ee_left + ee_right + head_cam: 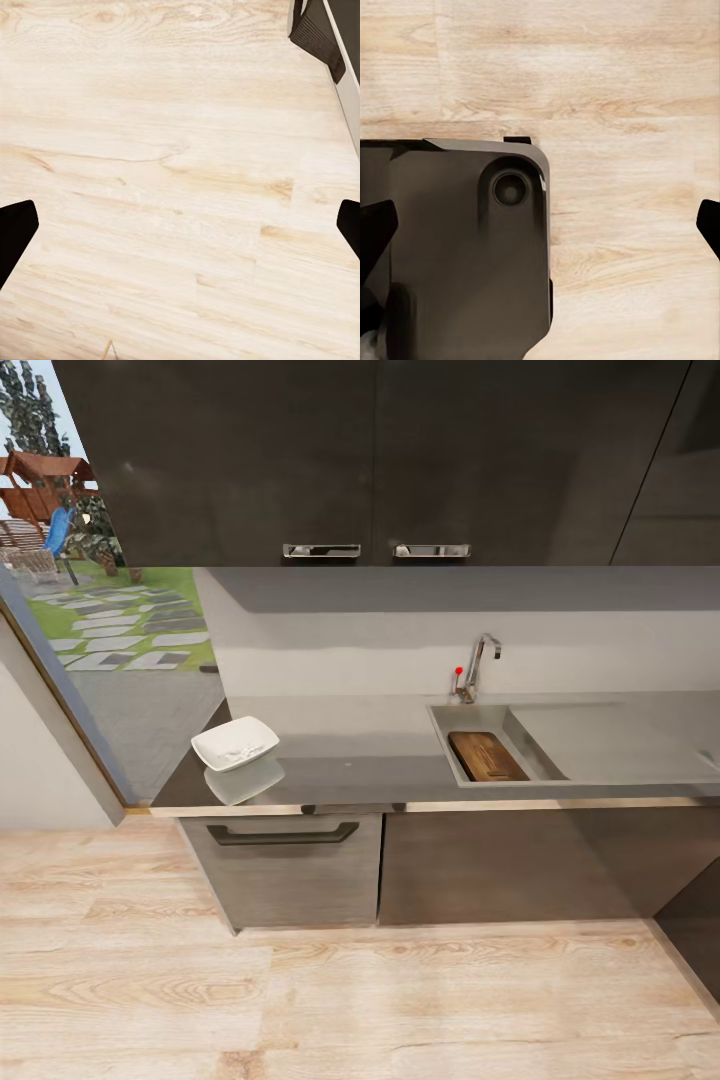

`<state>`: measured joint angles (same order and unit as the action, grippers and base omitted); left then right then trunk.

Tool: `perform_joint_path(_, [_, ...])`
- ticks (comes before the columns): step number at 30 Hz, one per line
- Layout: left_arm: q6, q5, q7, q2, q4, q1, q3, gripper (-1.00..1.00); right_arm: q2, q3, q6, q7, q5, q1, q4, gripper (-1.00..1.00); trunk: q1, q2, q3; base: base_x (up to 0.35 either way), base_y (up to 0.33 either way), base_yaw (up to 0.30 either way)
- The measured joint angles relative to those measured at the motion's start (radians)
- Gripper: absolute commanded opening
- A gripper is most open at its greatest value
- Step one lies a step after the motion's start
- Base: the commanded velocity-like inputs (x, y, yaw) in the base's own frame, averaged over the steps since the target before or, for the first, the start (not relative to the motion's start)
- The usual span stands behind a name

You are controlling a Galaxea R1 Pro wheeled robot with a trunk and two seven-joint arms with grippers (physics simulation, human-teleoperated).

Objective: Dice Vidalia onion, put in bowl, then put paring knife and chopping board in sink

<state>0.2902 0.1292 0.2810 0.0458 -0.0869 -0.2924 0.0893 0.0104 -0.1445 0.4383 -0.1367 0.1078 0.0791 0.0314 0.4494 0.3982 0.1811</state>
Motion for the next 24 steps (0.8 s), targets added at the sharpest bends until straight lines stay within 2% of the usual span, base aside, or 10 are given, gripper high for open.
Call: perform_joint_path(24, [0.0, 0.0, 0.0, 0.0, 0.0, 0.0, 0.0, 1.0, 0.0, 0.0, 0.0, 0.0, 0.0, 0.0, 0.0, 1.0, 0.0, 0.0, 0.0, 0.0, 0.0, 0.0])
